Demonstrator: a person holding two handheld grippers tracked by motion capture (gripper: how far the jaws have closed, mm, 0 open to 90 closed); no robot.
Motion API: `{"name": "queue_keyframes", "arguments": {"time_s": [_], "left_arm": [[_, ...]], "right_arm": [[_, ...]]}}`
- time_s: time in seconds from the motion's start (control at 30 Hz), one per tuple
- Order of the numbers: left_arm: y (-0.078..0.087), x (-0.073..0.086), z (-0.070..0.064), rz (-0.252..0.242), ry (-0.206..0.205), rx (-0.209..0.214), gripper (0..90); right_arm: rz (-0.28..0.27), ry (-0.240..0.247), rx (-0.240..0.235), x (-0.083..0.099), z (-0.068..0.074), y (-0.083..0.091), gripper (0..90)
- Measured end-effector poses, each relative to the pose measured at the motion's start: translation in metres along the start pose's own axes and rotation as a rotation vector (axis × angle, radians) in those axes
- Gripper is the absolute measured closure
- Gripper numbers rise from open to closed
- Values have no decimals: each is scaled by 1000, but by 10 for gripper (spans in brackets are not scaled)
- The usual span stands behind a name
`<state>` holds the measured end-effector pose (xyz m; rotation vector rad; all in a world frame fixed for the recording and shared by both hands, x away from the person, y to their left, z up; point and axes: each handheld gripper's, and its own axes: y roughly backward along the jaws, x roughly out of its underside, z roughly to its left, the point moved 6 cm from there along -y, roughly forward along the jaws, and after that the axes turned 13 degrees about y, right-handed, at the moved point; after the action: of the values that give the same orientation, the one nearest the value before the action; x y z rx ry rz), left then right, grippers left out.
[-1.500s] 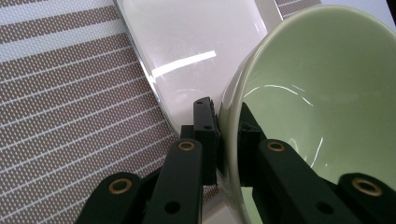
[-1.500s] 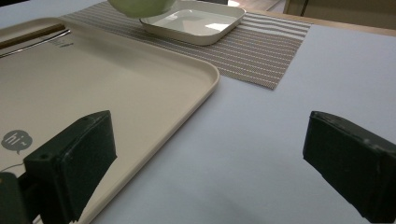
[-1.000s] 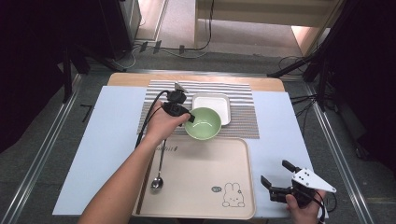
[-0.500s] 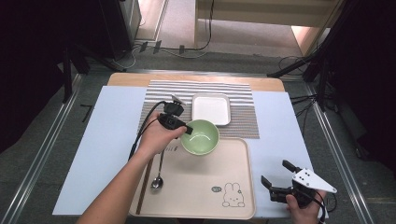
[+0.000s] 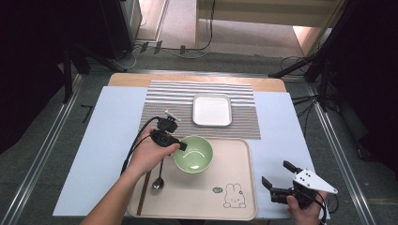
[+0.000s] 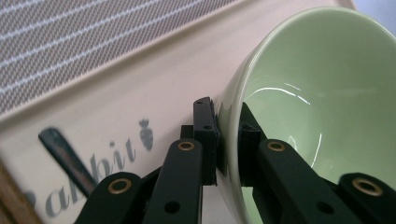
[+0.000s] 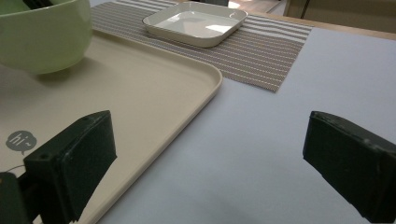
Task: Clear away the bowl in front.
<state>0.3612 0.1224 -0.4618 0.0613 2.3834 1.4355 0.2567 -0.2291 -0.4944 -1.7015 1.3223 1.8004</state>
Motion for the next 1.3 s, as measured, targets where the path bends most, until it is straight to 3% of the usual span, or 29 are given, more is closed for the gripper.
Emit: {"name": "queue_keyframes", "arguments": {"time_s": [0.33,0.53,0.9,1.3], "left_arm": [[7,17,5,21,-8,-17,840],[8,24,15,29,3,-46,836],[12,31,25,32,20,-50,835],[11,34,24,35,27,-36,834]], "right_arm": [[2,5,-6,-1,2,-2,26],[0,4,-4,-1,2,-2,26],[2,7,-7,-1,3,-3,26],[3,7,-7,-1,3,-3,26]]}}
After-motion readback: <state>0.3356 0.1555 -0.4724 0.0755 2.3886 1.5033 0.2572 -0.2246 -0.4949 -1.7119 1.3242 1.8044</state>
